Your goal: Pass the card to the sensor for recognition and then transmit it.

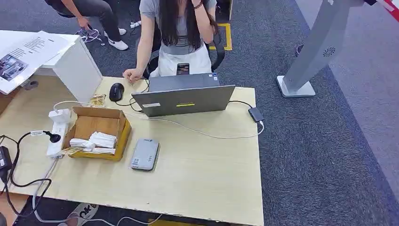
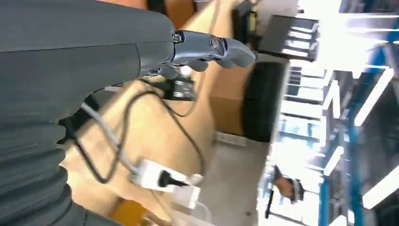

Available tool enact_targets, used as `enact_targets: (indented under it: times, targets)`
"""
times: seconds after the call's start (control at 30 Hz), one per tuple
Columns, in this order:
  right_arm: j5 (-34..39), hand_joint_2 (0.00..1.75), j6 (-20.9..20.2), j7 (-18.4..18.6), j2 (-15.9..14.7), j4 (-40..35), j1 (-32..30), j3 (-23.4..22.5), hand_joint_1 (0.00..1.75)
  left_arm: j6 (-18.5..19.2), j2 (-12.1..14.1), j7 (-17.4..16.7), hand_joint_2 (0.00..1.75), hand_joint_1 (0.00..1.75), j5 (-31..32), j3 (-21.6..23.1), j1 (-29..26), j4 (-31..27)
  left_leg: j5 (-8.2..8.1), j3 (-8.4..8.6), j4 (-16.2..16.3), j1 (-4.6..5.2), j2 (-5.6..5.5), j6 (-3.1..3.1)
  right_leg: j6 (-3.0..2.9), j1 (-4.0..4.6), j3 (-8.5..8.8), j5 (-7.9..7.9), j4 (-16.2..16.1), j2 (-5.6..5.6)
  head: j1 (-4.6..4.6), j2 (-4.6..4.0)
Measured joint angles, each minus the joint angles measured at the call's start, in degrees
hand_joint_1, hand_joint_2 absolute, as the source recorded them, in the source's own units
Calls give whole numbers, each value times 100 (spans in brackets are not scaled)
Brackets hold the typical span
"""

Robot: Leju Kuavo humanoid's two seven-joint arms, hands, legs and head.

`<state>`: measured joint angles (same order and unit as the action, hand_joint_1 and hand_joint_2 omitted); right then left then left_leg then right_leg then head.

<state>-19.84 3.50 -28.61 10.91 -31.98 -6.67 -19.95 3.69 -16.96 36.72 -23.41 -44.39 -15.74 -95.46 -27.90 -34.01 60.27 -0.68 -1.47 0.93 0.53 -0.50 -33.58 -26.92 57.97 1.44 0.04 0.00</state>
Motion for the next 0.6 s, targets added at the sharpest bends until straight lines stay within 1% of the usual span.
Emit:
enact_targets:
  times: [0.1,0.2,0.37,0.4,0.5,0.6]
  targets:
    - [-178,175,-18,7,-2,208,100,-277,0,-4,-33,2,175,0,-13,2,0,-478,0,2,0,0,0,0,0,1,0,0,0,0,-2,0]
    - [-304,175,-22,90,-2,433,211,-590,0,-15,-76,7,175,0,70,46,3,-1018,0,6,0,0,1,0,0,1,0,0,0,1,4,0]
    - [-490,175,79,499,-42,768,358,-1063,0,-66,-129,17,175,0,365,252,61,-1840,0,7,0,1,2,0,0,0,3,1,0,2,0,0]
    - [-540,175,126,628,-59,837,383,-1165,0,-79,-140,17,175,0,449,294,96,-2023,0,7,0,1,2,0,0,0,3,1,0,2,-2,0]
    - [-643,175,219,951,-103,986,445,-1380,0,-116,-144,20,175,0,691,451,125,-2406,0,8,0,1,5,0,1,0,2,2,0,4,0,0]
    - [-737,175,295,1237,-140,1091,480,-1509,0,-313,-55,22,175,0,971,699,138,-2646,0,8,0,1,5,0,1,0,2,2,0,4,-2,0]
